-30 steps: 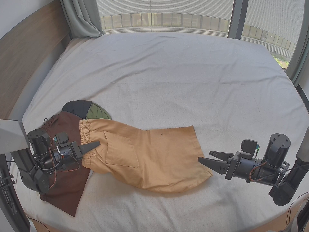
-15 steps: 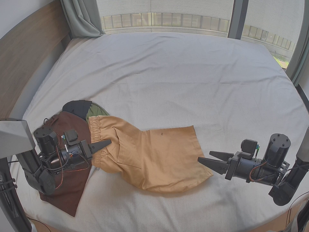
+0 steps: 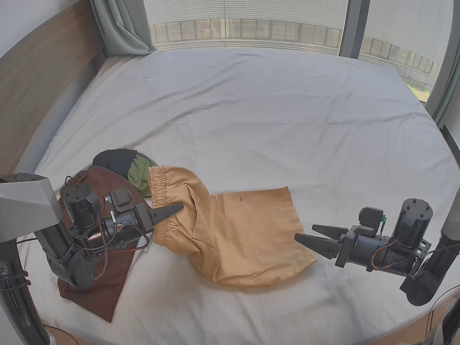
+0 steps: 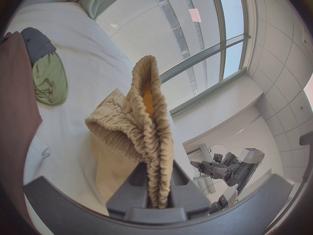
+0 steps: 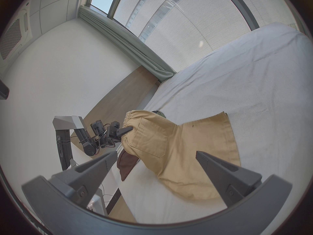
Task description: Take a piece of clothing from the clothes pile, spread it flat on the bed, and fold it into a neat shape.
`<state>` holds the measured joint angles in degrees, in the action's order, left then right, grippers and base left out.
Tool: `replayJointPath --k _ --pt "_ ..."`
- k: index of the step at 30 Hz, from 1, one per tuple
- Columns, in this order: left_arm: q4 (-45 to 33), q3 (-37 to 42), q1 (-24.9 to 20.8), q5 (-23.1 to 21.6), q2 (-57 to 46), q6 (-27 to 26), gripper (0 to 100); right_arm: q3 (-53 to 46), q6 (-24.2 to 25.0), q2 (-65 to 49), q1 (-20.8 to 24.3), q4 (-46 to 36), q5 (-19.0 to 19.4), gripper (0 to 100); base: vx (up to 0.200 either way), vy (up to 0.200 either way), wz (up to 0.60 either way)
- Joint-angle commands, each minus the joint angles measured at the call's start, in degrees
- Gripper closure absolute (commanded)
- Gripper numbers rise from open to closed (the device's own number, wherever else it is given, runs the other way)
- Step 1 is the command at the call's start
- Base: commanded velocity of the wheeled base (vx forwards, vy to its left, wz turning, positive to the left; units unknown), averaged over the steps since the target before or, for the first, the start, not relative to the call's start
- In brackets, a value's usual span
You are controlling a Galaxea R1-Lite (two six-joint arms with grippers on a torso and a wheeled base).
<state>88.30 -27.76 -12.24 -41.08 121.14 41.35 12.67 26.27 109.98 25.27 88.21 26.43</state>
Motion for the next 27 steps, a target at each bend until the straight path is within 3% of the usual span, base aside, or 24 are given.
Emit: replayJointPath --k 1,8,21,27 --pt "0.0 -0.8 -0.9 0.0 0.7 0.2 100 0.0 -0.1 0.1 0.0 0.0 0.0 0 0.0 0.0 0.0" --pt "0.0 -3.1 -4.0 2.3 3.4 0.4 100 0.1 -0.1 0.1 -0.1 0.0 0.0 0 0.0 0.0 0.0" --pt "0.0 -6.8 -7.4 2.4 7.9 0.7 100 0.3 -0.1 0.1 -0.4 0.0 0.0 0 0.0 0.0 0.0" --pt "0.1 -9.4 -9.2 2.4 9.3 3.7 100 0.4 -0.1 0.1 -0.5 0.0 0.0 0 0.0 0.0 0.0"
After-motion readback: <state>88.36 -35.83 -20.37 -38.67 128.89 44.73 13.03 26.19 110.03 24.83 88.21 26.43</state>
